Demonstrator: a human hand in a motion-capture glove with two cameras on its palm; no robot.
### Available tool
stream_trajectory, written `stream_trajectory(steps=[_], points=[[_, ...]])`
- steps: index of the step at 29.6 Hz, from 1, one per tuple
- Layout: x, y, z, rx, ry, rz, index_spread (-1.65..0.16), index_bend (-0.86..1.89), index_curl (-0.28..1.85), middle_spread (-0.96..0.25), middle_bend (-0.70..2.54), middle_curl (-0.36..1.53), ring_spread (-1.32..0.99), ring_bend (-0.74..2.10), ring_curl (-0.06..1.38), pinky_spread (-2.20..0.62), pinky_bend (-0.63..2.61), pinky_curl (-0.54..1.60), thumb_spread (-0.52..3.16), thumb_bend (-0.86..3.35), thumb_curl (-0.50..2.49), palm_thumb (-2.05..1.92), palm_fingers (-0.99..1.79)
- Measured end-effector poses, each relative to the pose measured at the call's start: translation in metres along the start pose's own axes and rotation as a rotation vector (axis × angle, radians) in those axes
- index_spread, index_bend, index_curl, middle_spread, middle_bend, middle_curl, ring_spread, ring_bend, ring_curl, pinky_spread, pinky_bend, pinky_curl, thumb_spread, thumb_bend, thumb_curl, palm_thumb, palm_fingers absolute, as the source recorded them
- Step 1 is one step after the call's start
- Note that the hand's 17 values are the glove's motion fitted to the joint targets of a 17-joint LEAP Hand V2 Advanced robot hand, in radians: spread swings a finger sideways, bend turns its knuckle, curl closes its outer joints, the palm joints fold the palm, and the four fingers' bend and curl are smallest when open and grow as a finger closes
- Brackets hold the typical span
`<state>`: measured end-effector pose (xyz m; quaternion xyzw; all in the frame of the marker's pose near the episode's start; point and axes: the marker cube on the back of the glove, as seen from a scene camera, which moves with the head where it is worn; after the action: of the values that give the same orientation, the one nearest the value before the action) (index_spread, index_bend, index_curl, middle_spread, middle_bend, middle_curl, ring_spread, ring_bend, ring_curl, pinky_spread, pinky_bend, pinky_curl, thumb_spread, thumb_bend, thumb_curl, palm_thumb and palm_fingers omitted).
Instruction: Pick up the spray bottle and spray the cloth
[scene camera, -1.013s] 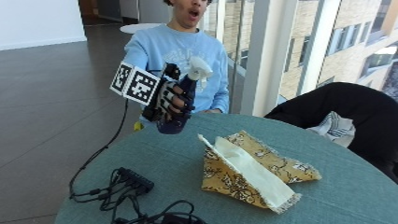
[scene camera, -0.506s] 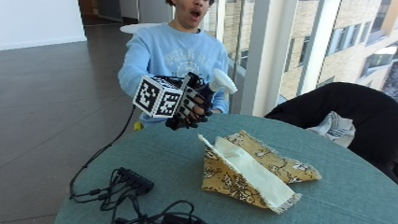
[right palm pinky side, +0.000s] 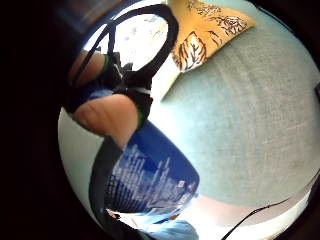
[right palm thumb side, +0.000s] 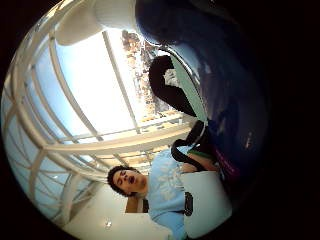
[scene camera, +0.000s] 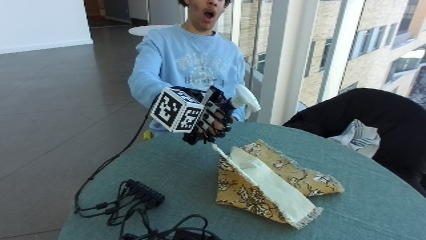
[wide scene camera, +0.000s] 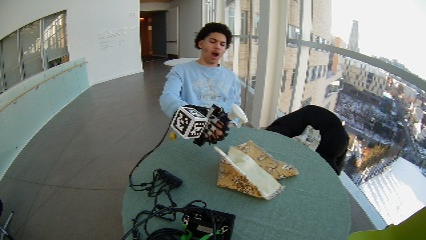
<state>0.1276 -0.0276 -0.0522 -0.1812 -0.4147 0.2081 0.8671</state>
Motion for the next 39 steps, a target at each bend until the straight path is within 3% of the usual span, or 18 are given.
stream_trajectory(steps=[39], points=[[0.0044, 0.0000, 0.0044, 0.018, 0.020, 0.095, -0.21, 0.09, 0.20, -0.05, 0.28, 0.46, 0.03, 0.55, 0.40, 0.29, 0.31, 0.37, 0.79, -0.02, 0.72, 0.88, 0.90]])
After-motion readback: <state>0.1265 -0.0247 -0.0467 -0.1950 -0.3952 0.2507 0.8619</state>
